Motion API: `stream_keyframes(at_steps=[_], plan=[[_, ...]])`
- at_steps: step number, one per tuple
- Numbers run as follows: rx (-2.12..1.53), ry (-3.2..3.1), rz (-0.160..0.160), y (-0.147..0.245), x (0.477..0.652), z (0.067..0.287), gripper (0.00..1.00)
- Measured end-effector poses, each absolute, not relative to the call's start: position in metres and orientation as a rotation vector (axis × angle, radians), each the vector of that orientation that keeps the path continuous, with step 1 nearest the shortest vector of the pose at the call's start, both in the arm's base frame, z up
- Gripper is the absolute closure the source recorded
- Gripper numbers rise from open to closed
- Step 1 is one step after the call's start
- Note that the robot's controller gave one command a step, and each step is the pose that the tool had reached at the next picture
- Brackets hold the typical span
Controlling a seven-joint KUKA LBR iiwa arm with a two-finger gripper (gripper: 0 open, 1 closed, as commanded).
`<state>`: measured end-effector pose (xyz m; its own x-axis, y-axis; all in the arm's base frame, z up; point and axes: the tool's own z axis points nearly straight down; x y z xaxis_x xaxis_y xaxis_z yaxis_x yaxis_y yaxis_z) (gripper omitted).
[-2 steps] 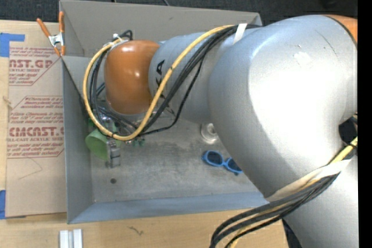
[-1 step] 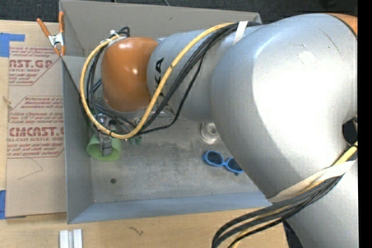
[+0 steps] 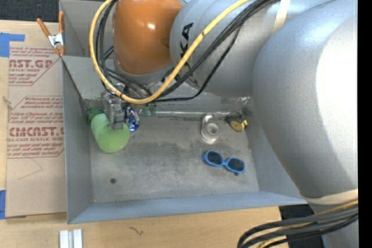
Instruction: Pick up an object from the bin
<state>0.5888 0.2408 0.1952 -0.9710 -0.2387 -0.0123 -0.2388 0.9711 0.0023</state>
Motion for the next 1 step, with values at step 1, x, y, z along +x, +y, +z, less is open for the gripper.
stream_keyframes(at_steps=[1], plan=[[-0.848,3.015,0.002,0.2387,0.5695,0.3077,1.00]])
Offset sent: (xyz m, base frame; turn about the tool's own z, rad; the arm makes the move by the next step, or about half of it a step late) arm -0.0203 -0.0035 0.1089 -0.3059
